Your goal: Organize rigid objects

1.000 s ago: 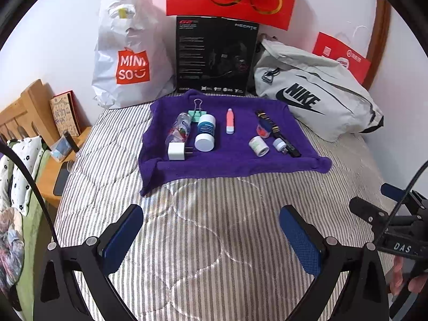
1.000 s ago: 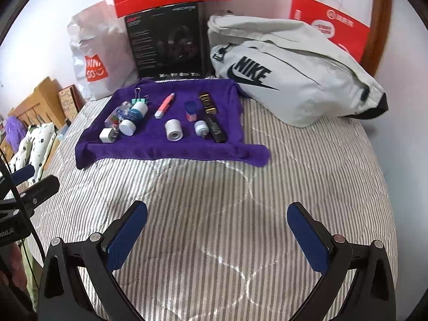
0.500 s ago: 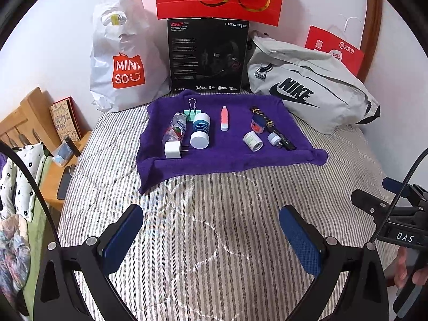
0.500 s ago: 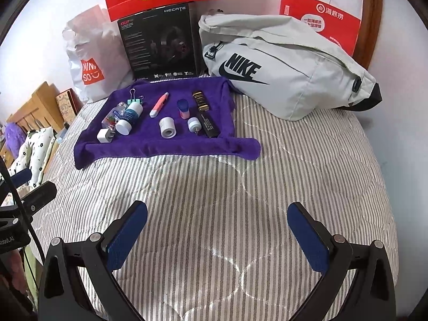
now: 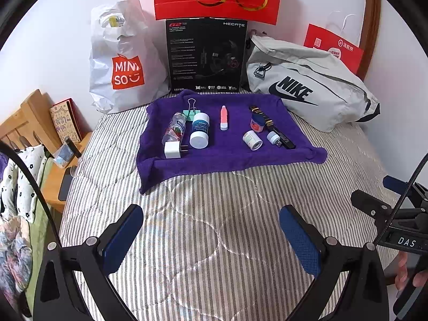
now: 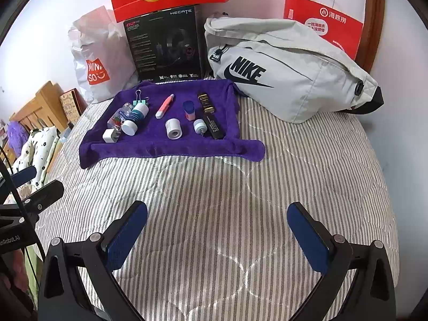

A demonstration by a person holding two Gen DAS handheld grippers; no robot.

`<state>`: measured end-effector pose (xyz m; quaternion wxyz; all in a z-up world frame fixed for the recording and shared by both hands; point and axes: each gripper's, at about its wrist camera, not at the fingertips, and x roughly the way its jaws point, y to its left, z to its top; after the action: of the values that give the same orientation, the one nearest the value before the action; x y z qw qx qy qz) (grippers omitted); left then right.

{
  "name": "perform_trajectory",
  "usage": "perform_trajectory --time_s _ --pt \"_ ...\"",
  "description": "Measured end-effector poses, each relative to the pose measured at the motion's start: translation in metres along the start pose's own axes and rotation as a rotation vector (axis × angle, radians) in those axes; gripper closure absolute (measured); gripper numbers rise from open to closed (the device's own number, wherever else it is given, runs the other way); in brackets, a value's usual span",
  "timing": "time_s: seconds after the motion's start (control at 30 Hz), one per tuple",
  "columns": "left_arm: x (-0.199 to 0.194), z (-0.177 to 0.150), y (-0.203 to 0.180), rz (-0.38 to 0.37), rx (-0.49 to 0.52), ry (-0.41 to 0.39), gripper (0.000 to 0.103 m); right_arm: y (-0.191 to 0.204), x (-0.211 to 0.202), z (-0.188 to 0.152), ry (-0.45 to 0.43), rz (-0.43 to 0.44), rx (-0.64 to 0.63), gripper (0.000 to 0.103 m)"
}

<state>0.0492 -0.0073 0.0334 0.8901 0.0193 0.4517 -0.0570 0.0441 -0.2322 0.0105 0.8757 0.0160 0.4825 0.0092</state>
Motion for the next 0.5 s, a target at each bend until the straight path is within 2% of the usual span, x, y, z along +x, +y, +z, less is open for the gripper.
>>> perform_trajectory --time_s 0.5 --pt "0.0028 -0.0024 0.0021 -0.004 -0.003 0.008 0.0 0.0014 0.0033 -0.0036 0.013 -0.004 0.0 0.0"
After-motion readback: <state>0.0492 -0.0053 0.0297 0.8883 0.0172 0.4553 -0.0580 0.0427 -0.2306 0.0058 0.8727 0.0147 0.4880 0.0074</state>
